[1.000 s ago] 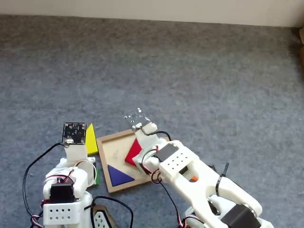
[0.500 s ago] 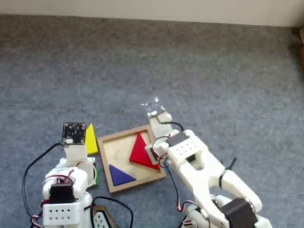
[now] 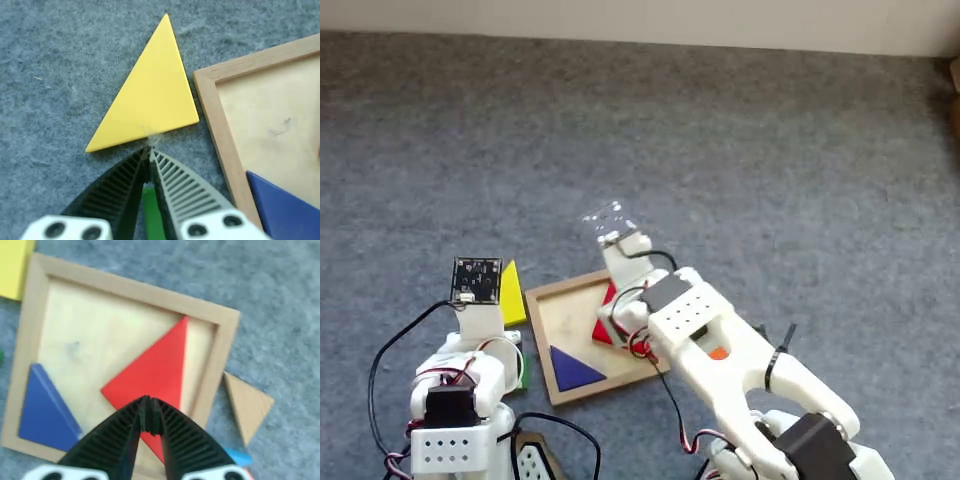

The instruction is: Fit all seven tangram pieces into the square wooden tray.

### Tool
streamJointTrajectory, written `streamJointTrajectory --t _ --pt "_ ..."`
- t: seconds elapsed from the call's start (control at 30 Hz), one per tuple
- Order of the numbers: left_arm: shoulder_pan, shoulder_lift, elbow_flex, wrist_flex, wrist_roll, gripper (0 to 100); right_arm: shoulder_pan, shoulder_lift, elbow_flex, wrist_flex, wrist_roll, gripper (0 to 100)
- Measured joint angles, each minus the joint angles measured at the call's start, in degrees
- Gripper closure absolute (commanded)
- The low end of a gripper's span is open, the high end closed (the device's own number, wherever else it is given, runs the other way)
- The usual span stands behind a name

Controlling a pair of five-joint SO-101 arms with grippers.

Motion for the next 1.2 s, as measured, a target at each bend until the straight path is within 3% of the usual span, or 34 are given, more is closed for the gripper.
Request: streamJointTrajectory --t 0.3,0.77,0.97,1.2 --pt "0.00 0.00 0.00 0.00 0.00 99 -0.26 4.92 4.75 -8.00 -0.18 99.3" --pt "0.00 0.00 0.00 0.00 0.00 99 14.15 1.76 5.54 -8.00 0.00 99.3" --pt "0.00 0.00 0.00 0.00 0.00 99 16.97 -14.77 5.80 1.49 0.00 98.3" --pt "0.00 0.00 0.00 0.00 0.00 99 17.76 -29.98 5.80 18.20 4.57 82.7"
